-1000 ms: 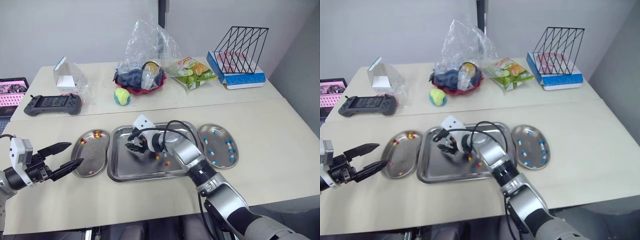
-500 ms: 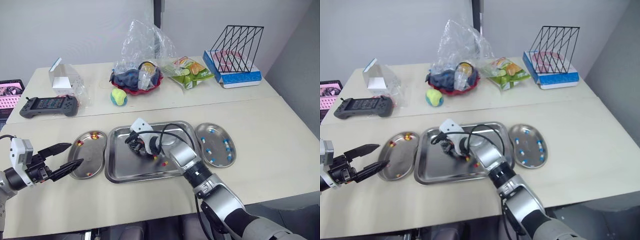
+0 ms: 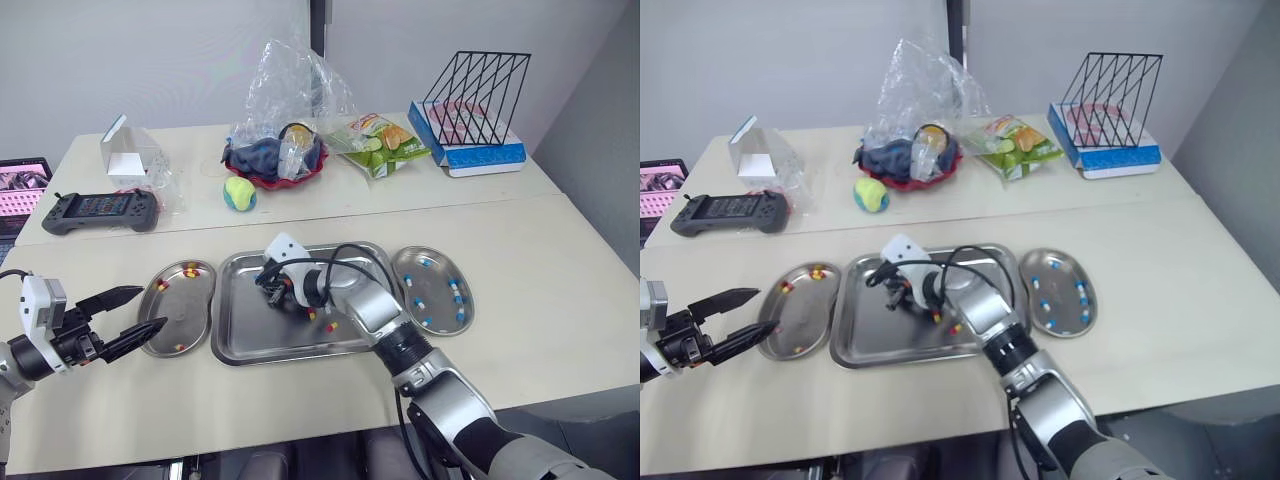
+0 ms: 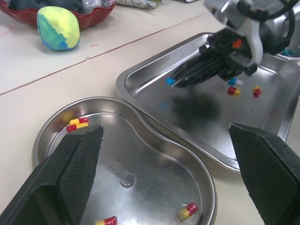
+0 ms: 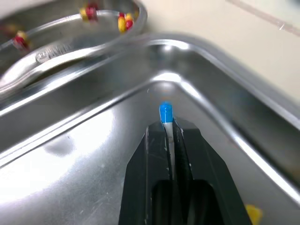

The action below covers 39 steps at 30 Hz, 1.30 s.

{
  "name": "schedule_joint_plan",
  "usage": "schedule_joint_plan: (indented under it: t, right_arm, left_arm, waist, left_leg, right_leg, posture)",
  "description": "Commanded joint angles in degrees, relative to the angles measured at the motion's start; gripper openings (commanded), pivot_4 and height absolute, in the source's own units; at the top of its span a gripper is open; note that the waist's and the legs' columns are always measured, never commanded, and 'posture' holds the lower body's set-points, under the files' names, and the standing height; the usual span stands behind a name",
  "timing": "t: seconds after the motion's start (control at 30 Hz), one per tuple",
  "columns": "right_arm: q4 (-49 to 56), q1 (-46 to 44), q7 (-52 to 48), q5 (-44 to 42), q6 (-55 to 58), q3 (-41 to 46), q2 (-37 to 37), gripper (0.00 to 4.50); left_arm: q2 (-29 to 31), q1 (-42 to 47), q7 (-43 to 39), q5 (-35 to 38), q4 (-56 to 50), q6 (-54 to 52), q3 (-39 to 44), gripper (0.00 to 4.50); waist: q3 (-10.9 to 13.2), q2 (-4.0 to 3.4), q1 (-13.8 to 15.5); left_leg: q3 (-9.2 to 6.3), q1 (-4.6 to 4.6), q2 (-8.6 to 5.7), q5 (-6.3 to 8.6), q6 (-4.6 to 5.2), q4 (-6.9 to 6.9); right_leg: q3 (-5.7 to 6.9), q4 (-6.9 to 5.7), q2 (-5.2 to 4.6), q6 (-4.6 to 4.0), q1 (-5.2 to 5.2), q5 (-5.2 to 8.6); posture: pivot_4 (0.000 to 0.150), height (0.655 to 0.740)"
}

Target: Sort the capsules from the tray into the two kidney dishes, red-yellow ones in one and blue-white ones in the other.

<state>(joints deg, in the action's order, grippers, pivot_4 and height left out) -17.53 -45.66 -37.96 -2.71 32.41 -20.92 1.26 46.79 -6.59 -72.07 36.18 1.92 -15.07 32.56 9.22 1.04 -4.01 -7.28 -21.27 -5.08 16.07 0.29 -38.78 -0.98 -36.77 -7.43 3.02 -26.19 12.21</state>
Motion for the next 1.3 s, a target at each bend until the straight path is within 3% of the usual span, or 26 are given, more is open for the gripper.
schedule_joint_plan:
  t: [0.03, 0.23, 0.4, 0.6, 0.8, 1.23, 1.3]
  right_arm:
    - [8.7, 0.2, -4.3, -4.3, 2.8, 2.9, -2.8, 0.02]
    - [13.9, -2.8, -14.6, -11.4, 7.7, 13.2, -22.0, 0.02]
    - [15.3, 2.2, -22.6, -12.7, 7.4, 16.1, -36.9, 0.02]
    - [16.6, 9.6, -26.3, -12.8, 6.5, 17.4, -47.6, 0.02]
    - [17.5, 14.4, -24.6, -10.3, 6.5, 15.3, -50.3, 0.02]
    - [12.2, 12.5, -29.1, -14.7, 6.3, 21.8, -55.2, 4.48]
    - [11.3, 12.2, -29.6, -15.8, 7.2, 23.0, -55.5, 4.48]
  left_arm:
    - [0.8, 0.4, -0.3, 1.1, -1.2, 0.3, 0.9, 4.5]
    - [0.7, 1.2, -0.8, 1.0, -0.8, 0.3, 0.1, 4.5]
    - [0.7, 2.9, -1.2, 0.6, 0.4, 0.4, -1.0, 4.5]
    - [0.9, 4.4, -1.7, 0.2, 1.7, 0.7, -2.1, 4.5]
    - [1.0, 5.4, -1.9, 0.0, 2.6, 0.8, -2.8, 4.5]
    - [1.7, 6.0, -2.2, -0.3, 5.0, 1.6, -1.9, 4.5]
    - [1.7, 6.0, -2.1, -0.5, 5.6, 2.1, -1.6, 4.5]
  waist:
    - [0.0, 0.0, 0.0]
    - [0.0, 0.02, 1.7]
    - [0.0, 0.04, 1.7]
    - [0.0, 0.05, 1.5]
    - [0.0, 0.07, 1.6]
    - [0.0, 0.08, 2.0]
    - [0.0, 0.08, 2.0]
  left_leg:
    - [0.0, 0.0, 0.0, 0.0, 0.0, 0.0]
    - [0.06, -0.04, -0.08, 0.14, 0.22, -0.14]
    - [0.15, -0.02, 0.04, 0.2, 0.3, -0.06]
    - [0.52, 0.03, 0.05, 0.39, 0.64, -0.12]
    - [0.68, 0.07, 0.1, 0.43, 0.7, -0.15]
    - [0.82, 0.08, 0.1, 0.47, 0.75, -0.18]
    - [0.83, 0.09, 0.11, 0.48, 0.77, -0.18]
  right_leg:
    - [0.0, 0.0, 0.0, 0.0, 0.0, 0.0]
    - [0.01, 0.12, -0.06, 0.01, 0.07, -0.01]
    - [0.05, 0.15, 0.0, -0.01, 0.02, 0.01]
    - [-0.2, 0.12, -0.03, 0.0, 0.0, 0.0]
    - [-0.28, 0.11, -0.04, 0.0, 0.01, -0.01]
    - [-0.37, 0.13, -0.05, 0.01, 0.01, -0.02]
    - [-0.37, 0.12, -0.05, 0.01, 0.01, -0.01]
  posture:
    - [0.15, 0.74]
    - [0.15, 0.74]
    - [0.15, 0.74]
    - [0.15, 0.74]
    - [0.15, 0.74]
    - [0.15, 0.74]
    - [0.15, 0.74]
